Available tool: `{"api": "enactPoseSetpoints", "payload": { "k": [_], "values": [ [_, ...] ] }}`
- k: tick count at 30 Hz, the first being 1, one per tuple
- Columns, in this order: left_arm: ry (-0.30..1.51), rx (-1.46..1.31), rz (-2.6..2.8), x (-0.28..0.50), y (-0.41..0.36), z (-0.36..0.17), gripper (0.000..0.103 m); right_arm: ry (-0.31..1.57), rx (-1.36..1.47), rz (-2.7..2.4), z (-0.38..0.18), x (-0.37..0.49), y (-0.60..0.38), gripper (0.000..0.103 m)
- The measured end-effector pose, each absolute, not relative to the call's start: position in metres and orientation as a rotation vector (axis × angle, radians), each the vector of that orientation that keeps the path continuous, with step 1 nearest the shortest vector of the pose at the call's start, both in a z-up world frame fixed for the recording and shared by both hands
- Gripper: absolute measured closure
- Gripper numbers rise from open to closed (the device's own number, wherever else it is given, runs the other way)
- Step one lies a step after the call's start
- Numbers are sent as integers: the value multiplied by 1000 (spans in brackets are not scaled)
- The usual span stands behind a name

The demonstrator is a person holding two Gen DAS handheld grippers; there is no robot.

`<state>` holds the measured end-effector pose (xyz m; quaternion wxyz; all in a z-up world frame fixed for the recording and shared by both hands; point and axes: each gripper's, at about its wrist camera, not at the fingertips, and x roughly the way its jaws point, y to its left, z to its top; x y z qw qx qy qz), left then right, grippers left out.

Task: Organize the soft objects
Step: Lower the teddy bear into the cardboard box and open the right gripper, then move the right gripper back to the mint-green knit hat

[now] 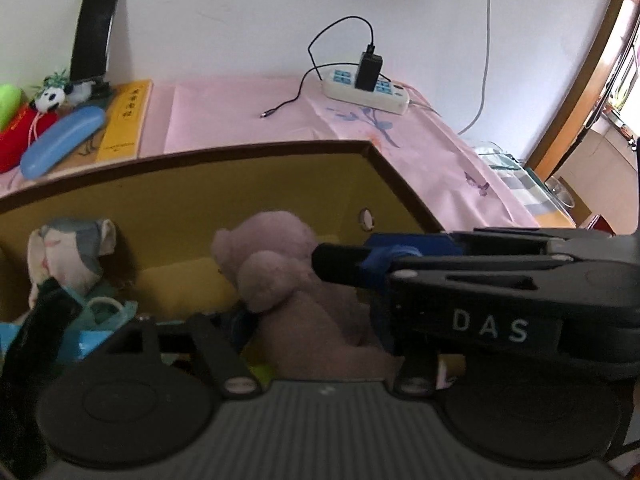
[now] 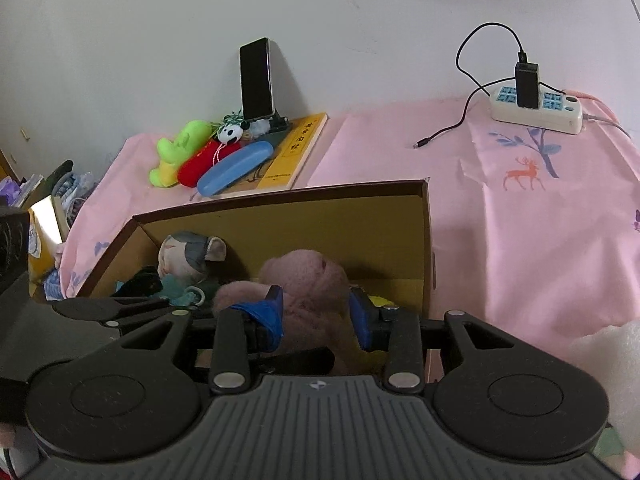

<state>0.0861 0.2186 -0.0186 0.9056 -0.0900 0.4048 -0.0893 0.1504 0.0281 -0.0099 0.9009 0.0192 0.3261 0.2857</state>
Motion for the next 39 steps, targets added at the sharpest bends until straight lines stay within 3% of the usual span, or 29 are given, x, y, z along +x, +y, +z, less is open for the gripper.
{"api": "enactPoseSetpoints", "payload": {
  "k": [12, 39],
  "values": [
    [756, -120, -141, 46, 210, 14, 34, 642, 81, 561, -1, 126, 16, 82],
    [683, -7, 76, -52, 162, 45, 32, 517, 51, 422, 13, 24, -11, 81]
  ]
}}
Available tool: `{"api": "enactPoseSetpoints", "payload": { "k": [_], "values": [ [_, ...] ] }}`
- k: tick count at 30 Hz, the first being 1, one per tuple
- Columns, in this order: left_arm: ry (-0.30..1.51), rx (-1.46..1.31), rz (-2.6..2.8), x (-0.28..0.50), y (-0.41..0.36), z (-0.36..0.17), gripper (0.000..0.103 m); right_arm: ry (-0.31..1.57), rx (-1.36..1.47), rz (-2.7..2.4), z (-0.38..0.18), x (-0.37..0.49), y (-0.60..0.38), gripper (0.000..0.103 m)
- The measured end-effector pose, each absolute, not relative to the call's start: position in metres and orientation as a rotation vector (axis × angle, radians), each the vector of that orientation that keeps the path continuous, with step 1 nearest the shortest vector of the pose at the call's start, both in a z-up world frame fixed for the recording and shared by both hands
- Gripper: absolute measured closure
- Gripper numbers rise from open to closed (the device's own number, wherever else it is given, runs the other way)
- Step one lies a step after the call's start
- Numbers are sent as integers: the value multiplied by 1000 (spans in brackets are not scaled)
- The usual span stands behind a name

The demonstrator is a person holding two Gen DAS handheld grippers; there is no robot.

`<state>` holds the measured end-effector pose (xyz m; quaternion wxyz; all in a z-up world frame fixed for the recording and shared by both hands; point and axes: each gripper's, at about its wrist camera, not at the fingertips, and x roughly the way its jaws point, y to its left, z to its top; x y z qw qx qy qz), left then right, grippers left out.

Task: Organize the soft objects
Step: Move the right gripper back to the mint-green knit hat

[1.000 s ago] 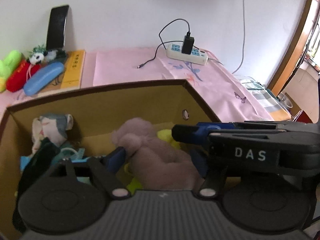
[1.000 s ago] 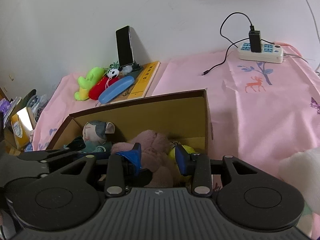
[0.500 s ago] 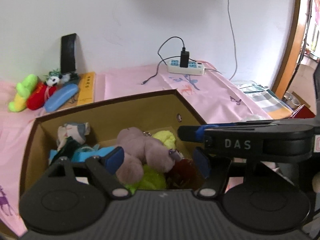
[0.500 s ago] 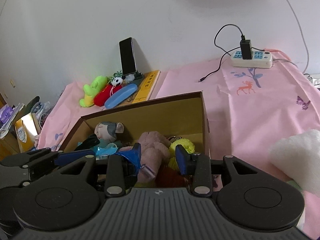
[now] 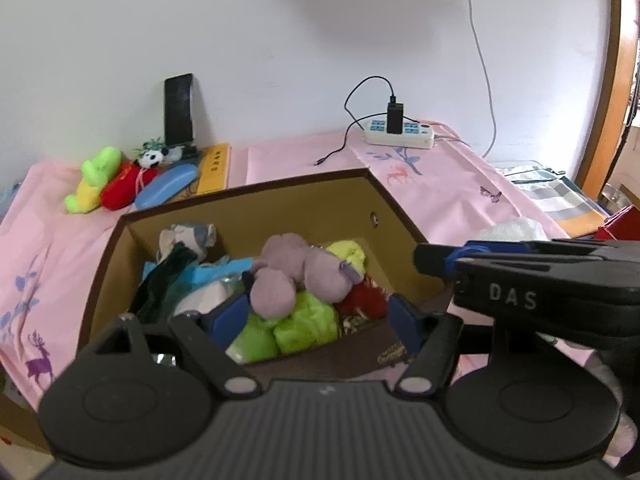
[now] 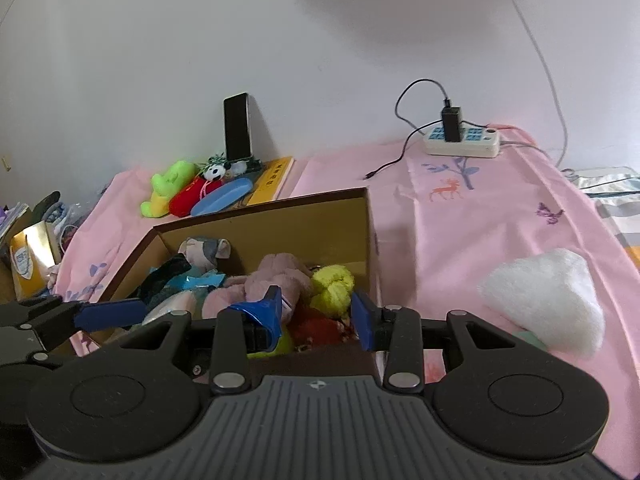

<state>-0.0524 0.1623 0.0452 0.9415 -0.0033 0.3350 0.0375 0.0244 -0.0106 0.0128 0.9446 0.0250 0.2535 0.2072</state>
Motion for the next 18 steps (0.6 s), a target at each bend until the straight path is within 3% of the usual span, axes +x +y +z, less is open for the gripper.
{"api": "enactPoseSetpoints", "payload": {
  "k": [18],
  "values": [
    [750, 31, 208, -81, 122, 8, 28, 534, 74, 350, -22, -19, -42, 81]
  ]
}}
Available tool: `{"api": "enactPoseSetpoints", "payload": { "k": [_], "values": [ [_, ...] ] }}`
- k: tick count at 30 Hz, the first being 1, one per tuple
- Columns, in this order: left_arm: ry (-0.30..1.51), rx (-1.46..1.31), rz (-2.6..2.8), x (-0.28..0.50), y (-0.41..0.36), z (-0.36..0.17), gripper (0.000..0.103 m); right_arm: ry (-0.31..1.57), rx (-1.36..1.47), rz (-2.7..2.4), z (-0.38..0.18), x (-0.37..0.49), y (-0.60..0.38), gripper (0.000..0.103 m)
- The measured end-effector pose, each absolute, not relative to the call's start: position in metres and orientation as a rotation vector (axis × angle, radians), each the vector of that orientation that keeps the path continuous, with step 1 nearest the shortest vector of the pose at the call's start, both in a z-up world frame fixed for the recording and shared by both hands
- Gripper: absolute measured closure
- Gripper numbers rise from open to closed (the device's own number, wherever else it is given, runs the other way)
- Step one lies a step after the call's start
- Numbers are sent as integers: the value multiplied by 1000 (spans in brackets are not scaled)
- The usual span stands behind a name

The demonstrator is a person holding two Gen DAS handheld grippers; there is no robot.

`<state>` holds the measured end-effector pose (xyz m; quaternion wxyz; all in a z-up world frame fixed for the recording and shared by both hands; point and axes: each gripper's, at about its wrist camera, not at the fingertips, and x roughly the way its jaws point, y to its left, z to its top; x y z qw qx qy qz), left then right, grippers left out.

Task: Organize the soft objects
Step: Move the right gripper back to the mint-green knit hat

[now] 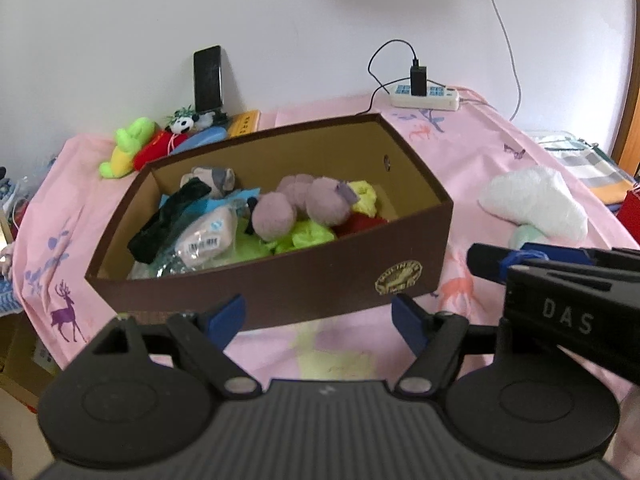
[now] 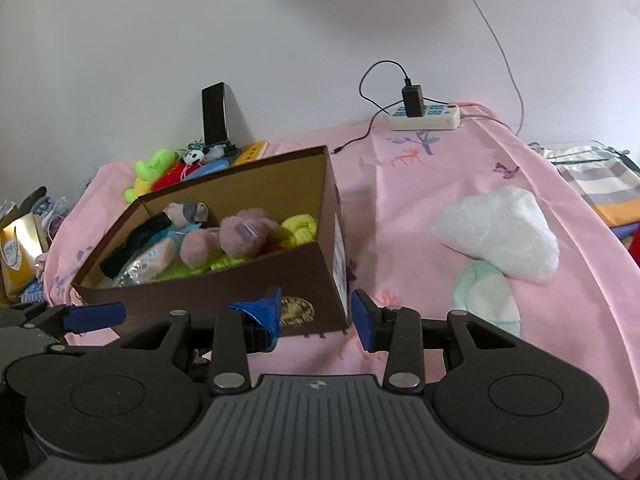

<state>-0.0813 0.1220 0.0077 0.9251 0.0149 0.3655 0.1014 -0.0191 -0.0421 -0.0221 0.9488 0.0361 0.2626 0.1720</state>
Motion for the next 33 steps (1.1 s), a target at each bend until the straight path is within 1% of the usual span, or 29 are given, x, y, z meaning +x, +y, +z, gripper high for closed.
{"api": "enactPoseSetpoints", "payload": {
  "k": [11, 27, 33],
  "values": [
    [793, 32, 200, -82, 113, -8, 28, 575, 66, 348, -33, -22, -51, 81],
    [871, 50, 97, -69, 79, -32, 28, 639, 75, 313, -52, -12, -74, 81],
    [874, 68, 59, -63, 65, -41, 29, 656, 95, 276, -57, -3, -93, 81]
  ]
}}
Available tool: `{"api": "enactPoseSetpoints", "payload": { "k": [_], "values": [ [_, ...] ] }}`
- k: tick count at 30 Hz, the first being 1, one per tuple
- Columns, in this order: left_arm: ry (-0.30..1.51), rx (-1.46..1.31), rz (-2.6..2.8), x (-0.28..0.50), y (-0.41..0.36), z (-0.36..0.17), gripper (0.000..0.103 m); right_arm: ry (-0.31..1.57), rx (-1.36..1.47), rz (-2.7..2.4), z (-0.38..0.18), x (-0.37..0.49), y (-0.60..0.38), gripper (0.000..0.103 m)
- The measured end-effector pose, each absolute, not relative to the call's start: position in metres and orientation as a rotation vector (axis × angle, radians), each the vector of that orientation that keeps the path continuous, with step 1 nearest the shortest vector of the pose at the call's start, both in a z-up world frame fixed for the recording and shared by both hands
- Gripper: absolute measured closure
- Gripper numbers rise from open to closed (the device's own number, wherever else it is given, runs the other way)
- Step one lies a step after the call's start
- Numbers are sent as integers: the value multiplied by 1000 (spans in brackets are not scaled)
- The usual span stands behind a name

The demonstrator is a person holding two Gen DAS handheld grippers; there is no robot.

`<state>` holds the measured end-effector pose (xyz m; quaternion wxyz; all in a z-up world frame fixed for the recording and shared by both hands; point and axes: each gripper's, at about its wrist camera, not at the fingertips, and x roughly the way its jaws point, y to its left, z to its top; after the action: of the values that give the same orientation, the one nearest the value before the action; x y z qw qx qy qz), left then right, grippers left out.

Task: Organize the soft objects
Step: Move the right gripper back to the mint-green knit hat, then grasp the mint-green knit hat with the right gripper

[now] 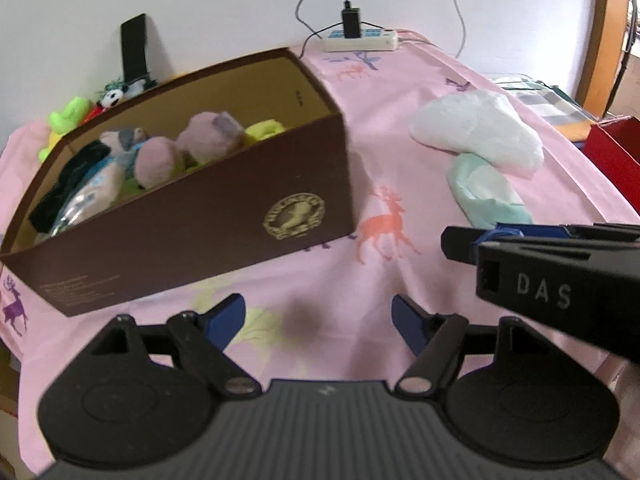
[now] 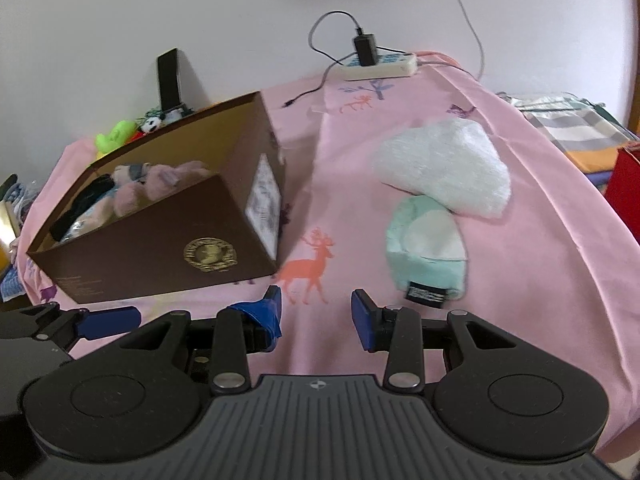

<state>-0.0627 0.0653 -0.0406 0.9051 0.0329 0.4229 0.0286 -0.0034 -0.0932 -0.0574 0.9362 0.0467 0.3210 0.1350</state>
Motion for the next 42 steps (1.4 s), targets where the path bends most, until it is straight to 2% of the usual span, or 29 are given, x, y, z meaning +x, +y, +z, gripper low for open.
{"api": "enactPoseSetpoints", "payload": {
  "k": [21, 42],
  "values": [
    [770, 95, -211, -8, -2, -47, 28, 646, 239, 133, -56, 50, -184, 81],
    [804, -6, -397, 44, -9, -81, 28, 756, 382, 241, -80, 92, -191, 81]
  ]
}}
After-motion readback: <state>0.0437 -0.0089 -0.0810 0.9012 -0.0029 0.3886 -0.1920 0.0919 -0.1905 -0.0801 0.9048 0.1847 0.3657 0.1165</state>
